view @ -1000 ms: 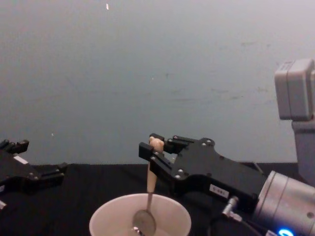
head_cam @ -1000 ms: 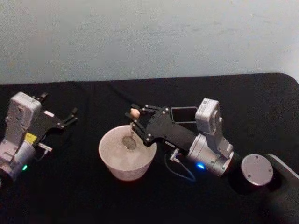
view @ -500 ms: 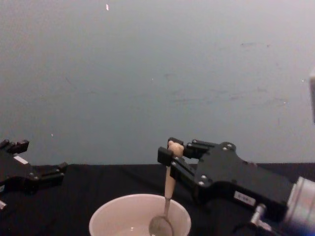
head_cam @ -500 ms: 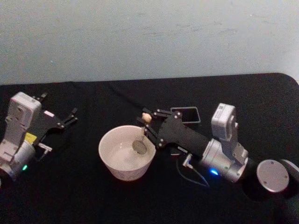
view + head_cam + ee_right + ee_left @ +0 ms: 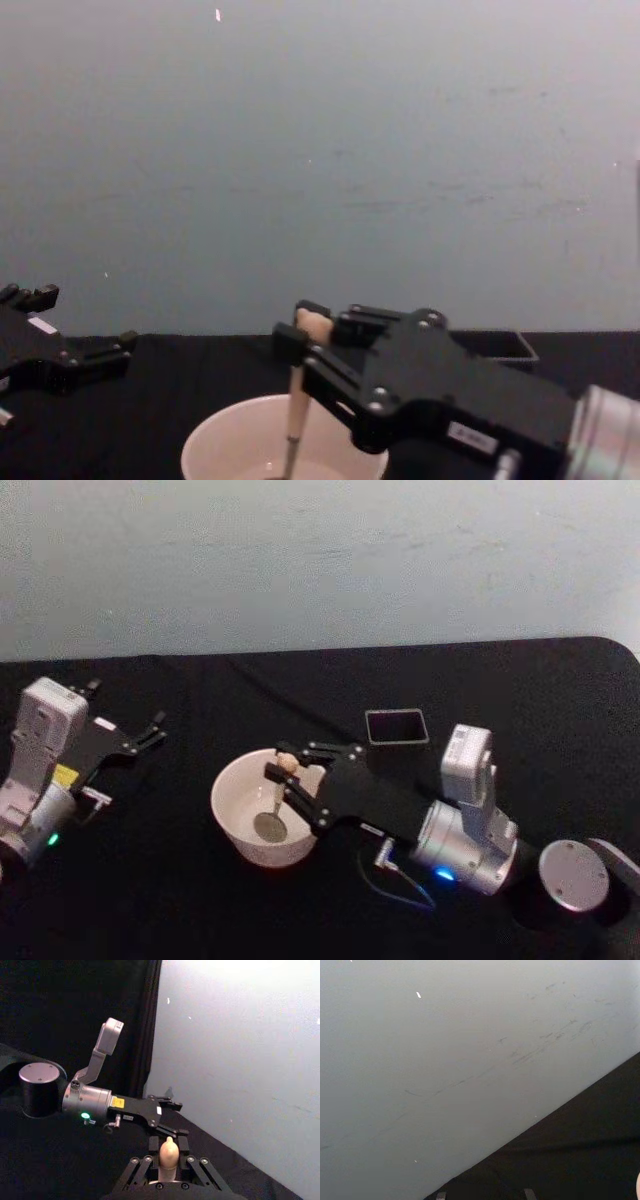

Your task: Pick up the stirring spoon with one hand, stir inside the cup, then place it back in its original position.

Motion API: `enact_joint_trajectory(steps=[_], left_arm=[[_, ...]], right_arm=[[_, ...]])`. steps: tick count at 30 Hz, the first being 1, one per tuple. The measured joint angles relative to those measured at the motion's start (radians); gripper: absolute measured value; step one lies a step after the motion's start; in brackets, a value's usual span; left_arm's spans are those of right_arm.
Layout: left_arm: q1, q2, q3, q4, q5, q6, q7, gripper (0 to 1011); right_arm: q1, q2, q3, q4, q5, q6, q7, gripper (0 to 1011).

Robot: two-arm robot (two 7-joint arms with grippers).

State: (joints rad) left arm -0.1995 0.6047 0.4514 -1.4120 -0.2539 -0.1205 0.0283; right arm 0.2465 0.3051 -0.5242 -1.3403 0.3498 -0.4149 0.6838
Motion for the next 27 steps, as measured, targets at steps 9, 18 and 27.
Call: enact_joint_trajectory(steps=[9,18,27], left_arm=[[0.0,0.0,0.0,0.0,0.0,0.0,0.0,1001],[0.0,0.0,0.0,0.0,0.0,0.0,0.0,1001],[0.0,0.0,0.0,0.0,0.0,0.0,0.0,1001]], right_arm=[[0.061,-0.064,-0.018,0.079,-0.027,-0.015,-0.034,214],[0.118,-0.102,0.0,0.175,-0.07,-0.037,-0.084,214],[0.118,-0.097,0.018,0.187,-0.08,-0.038,-0.09,214]])
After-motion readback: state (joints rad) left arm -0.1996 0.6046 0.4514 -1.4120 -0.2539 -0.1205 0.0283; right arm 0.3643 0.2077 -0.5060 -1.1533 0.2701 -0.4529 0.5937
